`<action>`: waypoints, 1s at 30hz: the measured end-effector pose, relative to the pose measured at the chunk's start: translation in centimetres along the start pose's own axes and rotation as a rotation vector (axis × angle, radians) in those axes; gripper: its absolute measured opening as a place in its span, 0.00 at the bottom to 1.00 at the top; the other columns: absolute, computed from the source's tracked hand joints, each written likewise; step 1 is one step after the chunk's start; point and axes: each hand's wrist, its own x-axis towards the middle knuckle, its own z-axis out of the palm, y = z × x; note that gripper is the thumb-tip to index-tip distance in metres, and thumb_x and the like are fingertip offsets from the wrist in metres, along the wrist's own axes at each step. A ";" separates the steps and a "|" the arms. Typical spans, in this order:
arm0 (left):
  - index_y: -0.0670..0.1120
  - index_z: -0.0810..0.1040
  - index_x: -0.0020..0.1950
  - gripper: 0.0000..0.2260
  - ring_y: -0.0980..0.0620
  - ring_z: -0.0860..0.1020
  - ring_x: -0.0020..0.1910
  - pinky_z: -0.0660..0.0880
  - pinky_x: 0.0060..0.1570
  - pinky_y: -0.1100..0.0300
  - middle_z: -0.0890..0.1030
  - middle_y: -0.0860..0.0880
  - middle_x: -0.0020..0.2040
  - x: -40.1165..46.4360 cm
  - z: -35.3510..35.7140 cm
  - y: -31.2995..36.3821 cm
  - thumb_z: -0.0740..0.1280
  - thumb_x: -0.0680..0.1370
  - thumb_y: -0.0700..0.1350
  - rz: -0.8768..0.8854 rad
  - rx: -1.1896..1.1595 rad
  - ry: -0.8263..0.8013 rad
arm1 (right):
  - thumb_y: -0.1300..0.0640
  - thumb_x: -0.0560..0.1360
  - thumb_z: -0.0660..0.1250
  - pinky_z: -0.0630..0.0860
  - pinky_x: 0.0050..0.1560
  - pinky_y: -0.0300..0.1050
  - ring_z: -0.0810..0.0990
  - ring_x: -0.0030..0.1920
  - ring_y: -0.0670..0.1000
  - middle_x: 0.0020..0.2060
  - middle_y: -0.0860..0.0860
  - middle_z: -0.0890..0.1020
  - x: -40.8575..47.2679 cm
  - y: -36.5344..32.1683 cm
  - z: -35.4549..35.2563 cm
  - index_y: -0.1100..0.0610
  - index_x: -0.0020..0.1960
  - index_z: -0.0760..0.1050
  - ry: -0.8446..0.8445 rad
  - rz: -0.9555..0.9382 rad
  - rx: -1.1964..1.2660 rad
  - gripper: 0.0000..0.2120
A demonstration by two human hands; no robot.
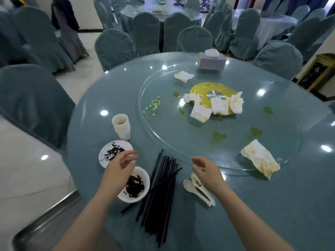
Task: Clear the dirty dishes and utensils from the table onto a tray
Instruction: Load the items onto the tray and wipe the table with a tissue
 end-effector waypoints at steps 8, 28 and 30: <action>0.46 0.75 0.59 0.12 0.53 0.80 0.49 0.74 0.49 0.70 0.83 0.48 0.49 -11.2 -10.2 -6.1 0.65 0.78 0.35 -0.086 -0.099 0.144 | 0.61 0.76 0.67 0.73 0.48 0.29 0.81 0.47 0.39 0.46 0.44 0.83 -9.1 -6.2 8.4 0.50 0.54 0.78 -0.161 -0.089 0.179 0.10; 0.48 0.77 0.56 0.08 0.50 0.83 0.48 0.76 0.45 0.60 0.85 0.48 0.49 -35.4 -15.6 -29.0 0.67 0.78 0.41 -0.806 -0.457 0.195 | 0.56 0.78 0.65 0.77 0.49 0.46 0.81 0.48 0.52 0.53 0.56 0.82 -29.1 3.4 30.3 0.56 0.59 0.76 -0.599 0.676 0.306 0.11; 0.46 0.77 0.57 0.09 0.49 0.83 0.49 0.75 0.43 0.60 0.84 0.46 0.50 -36.5 -14.6 -31.8 0.67 0.77 0.41 -0.909 -0.486 0.209 | 0.55 0.78 0.65 0.76 0.55 0.50 0.81 0.55 0.58 0.56 0.57 0.82 -29.0 5.4 32.1 0.56 0.58 0.76 -0.625 0.749 0.299 0.10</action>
